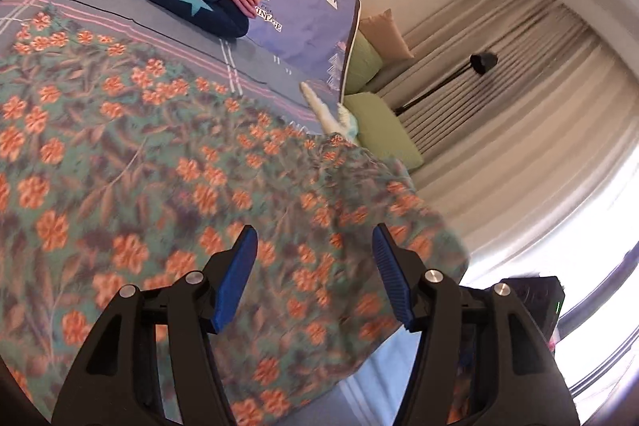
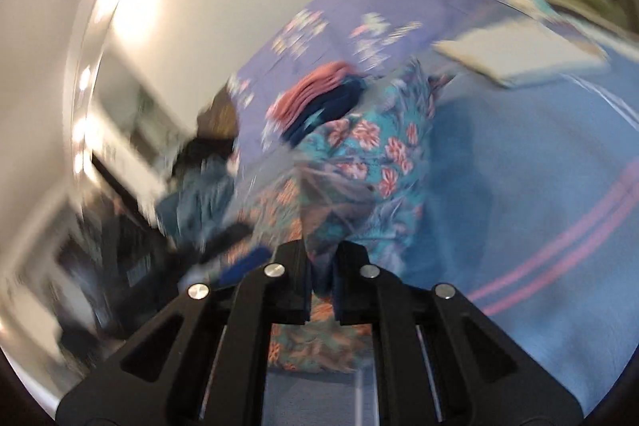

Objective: Fold small clothes
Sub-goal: 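Grasp the shirt bundle edge with the right gripper and lift it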

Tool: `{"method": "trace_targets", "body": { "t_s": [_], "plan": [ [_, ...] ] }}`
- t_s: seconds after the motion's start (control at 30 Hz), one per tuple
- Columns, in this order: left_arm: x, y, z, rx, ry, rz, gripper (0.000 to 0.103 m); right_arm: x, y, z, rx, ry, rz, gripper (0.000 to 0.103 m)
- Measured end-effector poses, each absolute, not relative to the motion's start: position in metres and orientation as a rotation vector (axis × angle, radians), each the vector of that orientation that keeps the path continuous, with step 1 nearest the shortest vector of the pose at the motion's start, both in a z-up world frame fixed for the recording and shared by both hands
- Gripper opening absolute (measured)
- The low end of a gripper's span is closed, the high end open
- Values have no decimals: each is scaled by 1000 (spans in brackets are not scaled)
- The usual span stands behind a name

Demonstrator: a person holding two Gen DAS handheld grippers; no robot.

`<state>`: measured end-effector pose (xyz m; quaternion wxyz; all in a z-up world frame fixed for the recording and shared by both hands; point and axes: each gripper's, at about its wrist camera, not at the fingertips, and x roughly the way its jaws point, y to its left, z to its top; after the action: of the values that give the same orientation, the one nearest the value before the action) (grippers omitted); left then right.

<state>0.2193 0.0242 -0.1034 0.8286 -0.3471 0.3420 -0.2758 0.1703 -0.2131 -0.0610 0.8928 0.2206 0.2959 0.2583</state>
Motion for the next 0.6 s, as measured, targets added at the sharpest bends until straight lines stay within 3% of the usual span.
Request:
{"method": "trace_targets", "body": {
  "t_s": [0.2,0.53,0.6],
  "plan": [
    [258,39,-114,-841,817,-606,70,156,-160,-78,278,684,634,8],
    [297,37,-138,-940,897,-584,70,150,-159,-89,276,728,669,8],
    [303,31,-137,-920,920,-561,63,153,-154,-84,259,725,669,8]
  ]
}}
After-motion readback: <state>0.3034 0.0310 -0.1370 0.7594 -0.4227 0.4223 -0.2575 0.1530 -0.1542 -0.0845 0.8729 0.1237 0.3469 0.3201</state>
